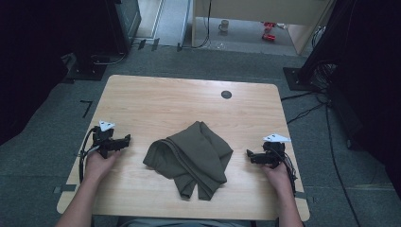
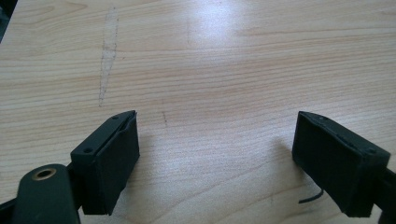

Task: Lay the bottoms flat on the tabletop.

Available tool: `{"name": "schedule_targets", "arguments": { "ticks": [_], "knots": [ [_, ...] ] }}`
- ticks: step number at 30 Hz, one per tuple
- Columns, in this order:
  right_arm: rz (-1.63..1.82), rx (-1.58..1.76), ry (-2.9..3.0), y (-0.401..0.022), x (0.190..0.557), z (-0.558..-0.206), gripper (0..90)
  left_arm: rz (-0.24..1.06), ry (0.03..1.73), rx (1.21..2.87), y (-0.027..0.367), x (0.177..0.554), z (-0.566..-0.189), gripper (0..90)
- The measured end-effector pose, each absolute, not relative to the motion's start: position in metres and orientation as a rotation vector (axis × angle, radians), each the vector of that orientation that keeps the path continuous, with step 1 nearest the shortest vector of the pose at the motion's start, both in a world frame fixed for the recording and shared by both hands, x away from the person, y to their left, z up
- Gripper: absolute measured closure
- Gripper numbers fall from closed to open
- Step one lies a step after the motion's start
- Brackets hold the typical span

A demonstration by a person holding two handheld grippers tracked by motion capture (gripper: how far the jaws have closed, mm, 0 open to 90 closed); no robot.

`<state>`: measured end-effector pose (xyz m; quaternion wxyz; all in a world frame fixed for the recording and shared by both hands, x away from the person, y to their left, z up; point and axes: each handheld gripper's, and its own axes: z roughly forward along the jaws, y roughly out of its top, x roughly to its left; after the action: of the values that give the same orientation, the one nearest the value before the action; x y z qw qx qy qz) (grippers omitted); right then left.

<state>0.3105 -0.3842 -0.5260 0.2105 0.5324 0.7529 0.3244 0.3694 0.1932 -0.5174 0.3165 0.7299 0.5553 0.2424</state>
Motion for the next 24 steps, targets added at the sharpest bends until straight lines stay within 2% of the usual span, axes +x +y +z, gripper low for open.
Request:
{"name": "schedule_targets", "arguments": {
  "ticks": [14, 16, 17, 18, 19, 21, 24],
  "knots": [
    [0.904, 1.476, 2.098, -0.3839, 0.3100, -0.5259, 0.3, 0.634, 1.452, 1.927, 0.1940, 0.3683, -0.5175, 15.2],
    [0.907, 1.480, 2.091, -0.3833, 0.3092, -0.5257, 3.1, 0.632, 1.443, 1.931, 0.1942, 0.3680, -0.5174, 15.3],
    [0.914, 1.479, 2.077, -0.3827, 0.3079, -0.5254, 7.7, 0.631, 1.434, 1.933, 0.1945, 0.3676, -0.5173, 16.2],
    [0.924, 1.474, 2.067, -0.3824, 0.3064, -0.5249, 13.2, 0.628, 1.423, 1.934, 0.1949, 0.3666, -0.5167, 18.6],
    [0.936, 1.465, 2.063, -0.3821, 0.3052, -0.5245, 16.6, 0.626, 1.416, 1.934, 0.1952, 0.3657, -0.5159, 25.7],
    [0.935, 1.467, 2.063, -0.3810, 0.3054, -0.5239, 17.9, 0.615, 1.402, 1.946, 0.1952, 0.3636, -0.5139, 36.5],
    [0.927, 1.473, 2.073, -0.3803, 0.3066, -0.5214, 22.8, 0.640, 1.378, 1.999, 0.1924, 0.3622, -0.5104, 38.6]
  ]
}}
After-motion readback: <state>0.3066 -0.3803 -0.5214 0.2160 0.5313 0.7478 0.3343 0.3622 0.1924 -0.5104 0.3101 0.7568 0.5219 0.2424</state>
